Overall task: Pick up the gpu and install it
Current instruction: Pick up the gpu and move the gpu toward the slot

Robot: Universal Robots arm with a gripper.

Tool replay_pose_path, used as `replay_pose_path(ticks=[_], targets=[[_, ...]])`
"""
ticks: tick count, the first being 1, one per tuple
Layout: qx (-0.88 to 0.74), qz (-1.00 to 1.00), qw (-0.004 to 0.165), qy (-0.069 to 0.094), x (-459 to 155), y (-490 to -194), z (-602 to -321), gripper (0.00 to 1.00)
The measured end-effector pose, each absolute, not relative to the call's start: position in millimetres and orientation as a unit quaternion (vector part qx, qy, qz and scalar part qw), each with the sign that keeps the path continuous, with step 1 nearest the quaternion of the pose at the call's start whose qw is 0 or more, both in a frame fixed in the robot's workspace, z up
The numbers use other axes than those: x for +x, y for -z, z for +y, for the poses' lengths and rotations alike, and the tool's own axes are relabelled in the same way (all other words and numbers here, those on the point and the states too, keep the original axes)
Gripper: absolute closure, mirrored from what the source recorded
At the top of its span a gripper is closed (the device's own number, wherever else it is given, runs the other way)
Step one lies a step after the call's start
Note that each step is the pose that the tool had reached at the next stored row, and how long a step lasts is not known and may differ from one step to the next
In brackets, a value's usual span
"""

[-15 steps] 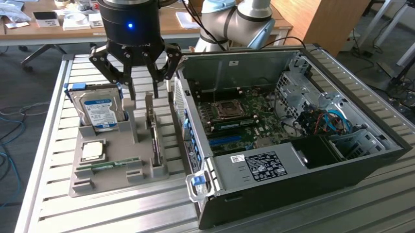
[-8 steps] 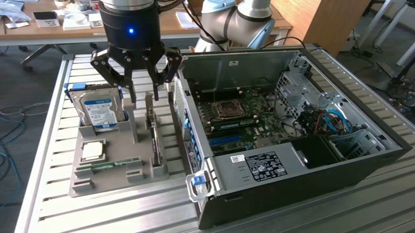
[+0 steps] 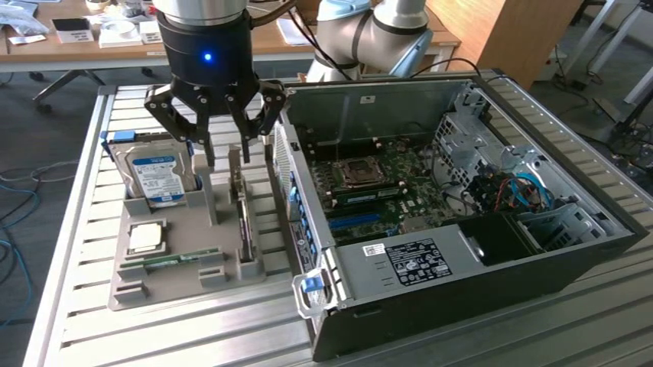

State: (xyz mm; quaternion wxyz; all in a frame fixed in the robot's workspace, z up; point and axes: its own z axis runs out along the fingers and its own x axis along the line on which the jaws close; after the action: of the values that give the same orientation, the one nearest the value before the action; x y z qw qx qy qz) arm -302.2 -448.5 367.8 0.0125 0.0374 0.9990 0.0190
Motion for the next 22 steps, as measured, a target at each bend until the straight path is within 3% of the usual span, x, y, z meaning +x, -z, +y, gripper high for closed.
replay_pose_path(ticks=[22], targets=[[0.037, 0.999, 0.013, -0.019, -302, -351, -448, 0.53]])
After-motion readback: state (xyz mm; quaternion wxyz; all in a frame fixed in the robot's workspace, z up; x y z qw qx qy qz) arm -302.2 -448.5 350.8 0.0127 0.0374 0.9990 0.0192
